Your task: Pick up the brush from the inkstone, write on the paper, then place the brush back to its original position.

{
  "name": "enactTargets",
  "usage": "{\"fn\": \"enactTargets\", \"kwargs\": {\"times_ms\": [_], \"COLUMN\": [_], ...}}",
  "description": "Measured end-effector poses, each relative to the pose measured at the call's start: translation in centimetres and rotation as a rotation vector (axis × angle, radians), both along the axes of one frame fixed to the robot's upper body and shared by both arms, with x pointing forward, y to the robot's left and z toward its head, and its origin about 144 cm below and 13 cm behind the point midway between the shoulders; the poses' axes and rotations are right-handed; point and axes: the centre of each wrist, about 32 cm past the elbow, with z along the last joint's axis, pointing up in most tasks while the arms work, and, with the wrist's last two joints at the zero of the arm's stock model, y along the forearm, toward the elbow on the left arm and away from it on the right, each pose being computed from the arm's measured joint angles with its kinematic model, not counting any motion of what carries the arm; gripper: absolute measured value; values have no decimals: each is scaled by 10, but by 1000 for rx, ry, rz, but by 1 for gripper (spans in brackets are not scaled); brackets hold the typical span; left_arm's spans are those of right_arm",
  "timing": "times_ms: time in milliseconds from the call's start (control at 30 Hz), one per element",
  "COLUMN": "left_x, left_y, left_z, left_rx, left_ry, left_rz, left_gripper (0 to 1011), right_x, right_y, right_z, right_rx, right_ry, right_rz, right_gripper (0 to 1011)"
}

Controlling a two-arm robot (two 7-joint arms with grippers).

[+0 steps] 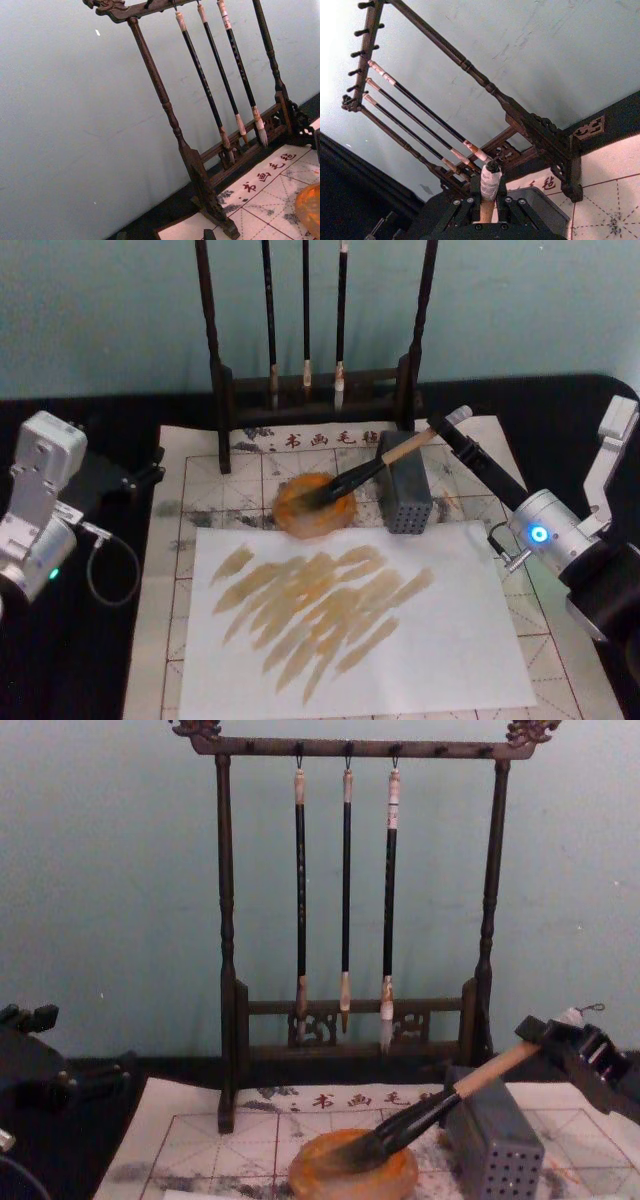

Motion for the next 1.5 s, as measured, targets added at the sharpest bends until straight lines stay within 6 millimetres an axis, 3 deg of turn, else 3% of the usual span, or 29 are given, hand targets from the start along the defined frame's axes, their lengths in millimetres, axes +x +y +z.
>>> {"fn": "enactTargets", "kwargs": {"times_ms": [100,767,1500], "left_x": [0,0,0], "left_y": [0,0,0], "left_z": [0,0,0], "left_rx": [0,0,0], "left_ry": [0,0,0], "left_rz": [0,0,0], "left_gripper": [1001,1001,1001], "right_x": [0,0,-4], "right_y": [0,0,0], "right_z": [0,0,22], "right_rx": [0,-1,20], "right_ry": [-1,-2,-128], "right_rz": [0,1,81], "right_gripper": [185,185,185]}}
